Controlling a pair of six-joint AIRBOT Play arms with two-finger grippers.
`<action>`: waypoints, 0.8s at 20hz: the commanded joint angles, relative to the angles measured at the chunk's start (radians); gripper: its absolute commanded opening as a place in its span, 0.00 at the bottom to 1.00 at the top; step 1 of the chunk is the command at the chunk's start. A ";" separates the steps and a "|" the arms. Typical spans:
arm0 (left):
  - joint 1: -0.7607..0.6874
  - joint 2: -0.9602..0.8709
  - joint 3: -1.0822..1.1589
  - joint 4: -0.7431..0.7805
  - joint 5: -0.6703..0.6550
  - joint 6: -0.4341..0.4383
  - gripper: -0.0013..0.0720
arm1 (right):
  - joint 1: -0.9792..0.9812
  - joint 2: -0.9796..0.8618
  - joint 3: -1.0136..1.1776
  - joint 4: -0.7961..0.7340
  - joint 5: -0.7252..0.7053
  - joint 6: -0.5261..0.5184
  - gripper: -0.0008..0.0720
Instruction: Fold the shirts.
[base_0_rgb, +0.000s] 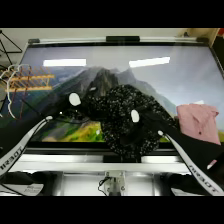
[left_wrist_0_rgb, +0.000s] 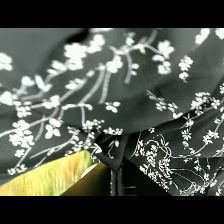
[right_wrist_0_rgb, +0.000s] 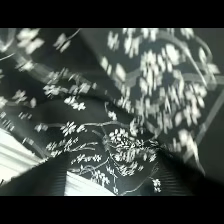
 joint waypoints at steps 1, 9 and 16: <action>0.000 0.011 0.001 0.000 -0.001 0.011 0.09 | 0.001 -0.064 0.000 0.029 -0.006 0.004 0.44; 0.002 0.205 0.145 0.134 -0.024 0.010 0.09 | 0.000 0.227 0.173 -0.259 0.035 -0.045 0.10; 0.002 0.284 0.253 0.185 -0.055 -0.011 0.09 | -0.082 0.347 0.103 -0.173 0.010 0.049 0.93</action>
